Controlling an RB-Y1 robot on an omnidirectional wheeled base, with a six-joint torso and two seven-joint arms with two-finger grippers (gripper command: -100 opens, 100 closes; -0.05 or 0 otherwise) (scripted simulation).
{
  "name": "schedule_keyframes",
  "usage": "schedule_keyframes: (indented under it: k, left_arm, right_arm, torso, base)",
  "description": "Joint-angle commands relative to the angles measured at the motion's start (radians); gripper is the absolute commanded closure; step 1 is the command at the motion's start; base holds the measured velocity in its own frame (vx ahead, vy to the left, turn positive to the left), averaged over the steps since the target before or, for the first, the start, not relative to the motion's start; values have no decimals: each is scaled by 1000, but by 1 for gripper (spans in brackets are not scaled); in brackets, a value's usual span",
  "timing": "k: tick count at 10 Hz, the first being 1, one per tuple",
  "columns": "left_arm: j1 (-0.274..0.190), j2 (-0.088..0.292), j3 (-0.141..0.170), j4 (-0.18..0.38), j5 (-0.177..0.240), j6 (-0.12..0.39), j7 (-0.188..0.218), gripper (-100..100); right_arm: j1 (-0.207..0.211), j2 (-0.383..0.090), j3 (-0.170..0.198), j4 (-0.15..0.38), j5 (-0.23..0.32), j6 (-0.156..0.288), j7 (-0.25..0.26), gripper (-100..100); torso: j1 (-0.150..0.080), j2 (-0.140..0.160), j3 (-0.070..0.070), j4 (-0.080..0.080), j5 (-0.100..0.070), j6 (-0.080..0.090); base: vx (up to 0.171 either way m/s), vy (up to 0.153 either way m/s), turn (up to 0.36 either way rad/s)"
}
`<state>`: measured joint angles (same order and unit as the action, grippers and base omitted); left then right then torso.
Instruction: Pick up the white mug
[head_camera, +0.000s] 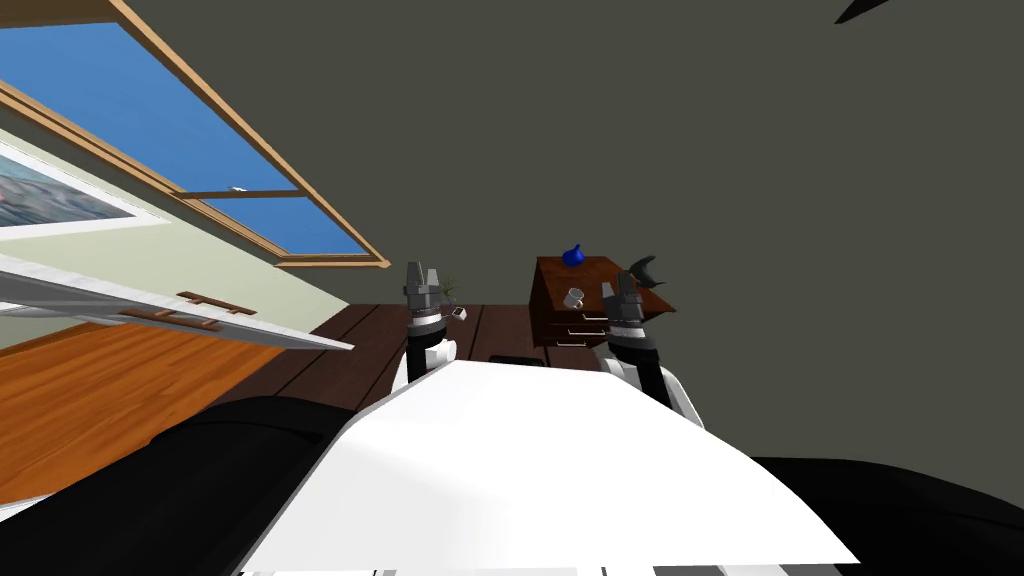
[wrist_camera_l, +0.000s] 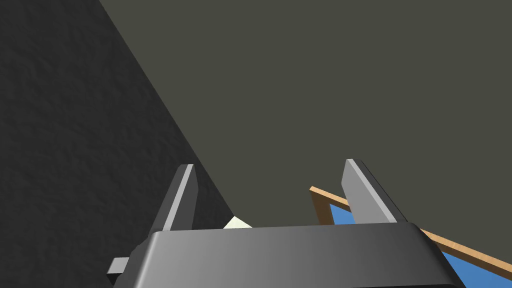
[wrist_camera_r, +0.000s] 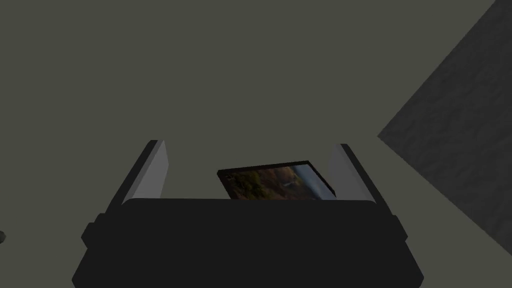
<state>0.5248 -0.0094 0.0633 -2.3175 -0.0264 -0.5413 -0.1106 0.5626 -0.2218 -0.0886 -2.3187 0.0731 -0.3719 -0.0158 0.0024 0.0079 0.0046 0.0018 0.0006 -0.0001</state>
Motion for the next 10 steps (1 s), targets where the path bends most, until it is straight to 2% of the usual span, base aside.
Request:
schedule_keyframes:
  k: [1, 3, 4, 7, 8, 10]
  left_arm:
    - [0, 0, 0, 0, 0, 0, 0, 0]
    - [0, 0, 0, 0, 0, 0, 0, 0]
    - [0, 0, 0, 0, 0, 0, 0, 0]
    - [0, 0, 0, 0, 0, 0, 0, 0]
    - [0, 0, 0, 0, 0, 0, 0, 0]
    - [0, 0, 0, 0, 0, 0, 0, 0]
  right_arm:
    - [13, -45, -19, 5, 45, 4, 49, -100]
    - [30, -97, -40, 10, 106, 11, 106, -100]
    - [30, -97, -40, 10, 107, 11, 113, -100]
    - [58, -172, -71, 27, 201, 20, 204, -100]
    - [58, -172, -71, 27, 205, 20, 215, -100]
    - [74, -222, -91, 47, 270, 24, 277, -100]
  torso:
    - [0, 0, 0, 0, 0, 0]
    - [0, 1, 1, 0, 0, 0]
    - [1, 2, 1, 0, 0, 0]
    - [1, -2, -1, 0, 0, 0]
    - [1, -1, 0, 0, 0, 0]
    - [0, -2, -1, 0, 0, 0]
  base:
    - [-124, 62, 87]
    - [-140, 52, 80]
    - [-110, 52, 22]
    - [-89, 56, 83]
    - [-80, 43, 19]
    - [-78, 48, 68]
